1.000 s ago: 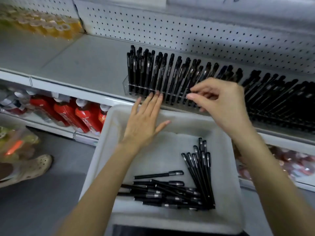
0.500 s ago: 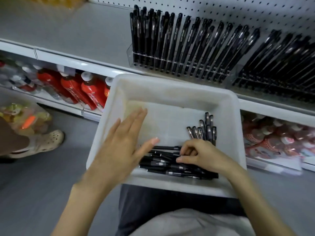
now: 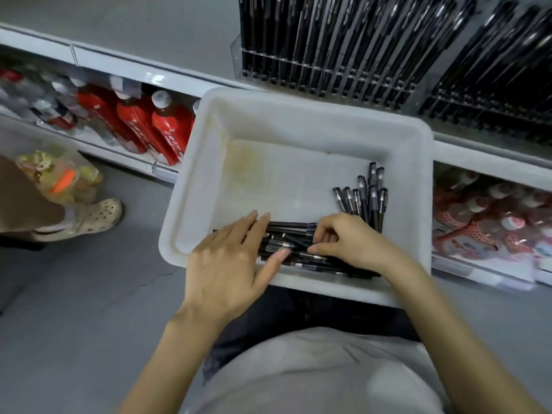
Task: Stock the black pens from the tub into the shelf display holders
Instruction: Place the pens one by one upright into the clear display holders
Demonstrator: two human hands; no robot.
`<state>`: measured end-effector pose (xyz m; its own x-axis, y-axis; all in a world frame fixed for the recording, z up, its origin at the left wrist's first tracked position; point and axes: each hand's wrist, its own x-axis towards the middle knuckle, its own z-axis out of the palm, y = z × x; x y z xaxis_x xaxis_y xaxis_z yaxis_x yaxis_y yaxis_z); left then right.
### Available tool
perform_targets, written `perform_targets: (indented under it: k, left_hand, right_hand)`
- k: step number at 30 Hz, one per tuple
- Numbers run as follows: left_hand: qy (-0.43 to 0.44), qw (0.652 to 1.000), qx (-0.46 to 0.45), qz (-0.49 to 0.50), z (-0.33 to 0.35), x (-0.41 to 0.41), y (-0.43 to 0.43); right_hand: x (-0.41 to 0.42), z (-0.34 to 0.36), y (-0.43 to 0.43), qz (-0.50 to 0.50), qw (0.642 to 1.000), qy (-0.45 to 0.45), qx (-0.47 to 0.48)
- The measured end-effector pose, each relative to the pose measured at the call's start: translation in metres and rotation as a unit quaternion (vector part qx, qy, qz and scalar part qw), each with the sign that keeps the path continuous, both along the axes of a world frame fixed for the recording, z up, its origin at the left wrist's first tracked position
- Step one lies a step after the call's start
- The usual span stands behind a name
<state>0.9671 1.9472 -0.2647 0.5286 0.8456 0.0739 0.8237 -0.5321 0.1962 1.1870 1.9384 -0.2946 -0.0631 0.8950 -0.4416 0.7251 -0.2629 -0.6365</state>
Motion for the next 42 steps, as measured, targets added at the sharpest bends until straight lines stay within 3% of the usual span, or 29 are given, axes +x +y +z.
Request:
perform_targets:
  k: [11, 19, 26, 30, 33, 37, 42]
  left_hand:
    - [-0.003, 0.999, 0.032, 0.007, 0.007, 0.010, 0.024]
    - [-0.084, 0.987, -0.116, 0.071, 0.026, 0.021, 0.037]
    - [-0.202, 0.952, -0.226, 0.040, 0.034, 0.039, 0.060]
    - [-0.295, 0.895, -0.332, 0.040, 0.037, 0.045, 0.074]
    - [-0.380, 0.857, -0.343, 0.065, 0.041, 0.048, 0.089]
    - [-0.466, 0.812, -0.338, 0.095, 0.053, 0.056, 0.110]
    - [-0.448, 0.810, -0.375, 0.057, 0.060, 0.077, 0.119]
  right_hand:
    - [-0.012, 0.006, -0.002, 0.069, 0.984, -0.099, 0.131]
    - [-0.010, 0.016, -0.002, -0.044, 0.988, 0.091, 0.117]
    - [-0.006, 0.031, 0.005, -0.088, 0.965, 0.142, 0.204]
    - [0.005, 0.043, 0.015, -0.106, 0.961, 0.152, 0.203]
    - [0.023, 0.062, 0.025, -0.128, 0.956, 0.168, 0.205]
    - [0.050, 0.086, 0.035, -0.252, 0.907, 0.262, 0.212]
    - [0.056, 0.105, 0.051, -0.376, 0.808, 0.382, 0.246]
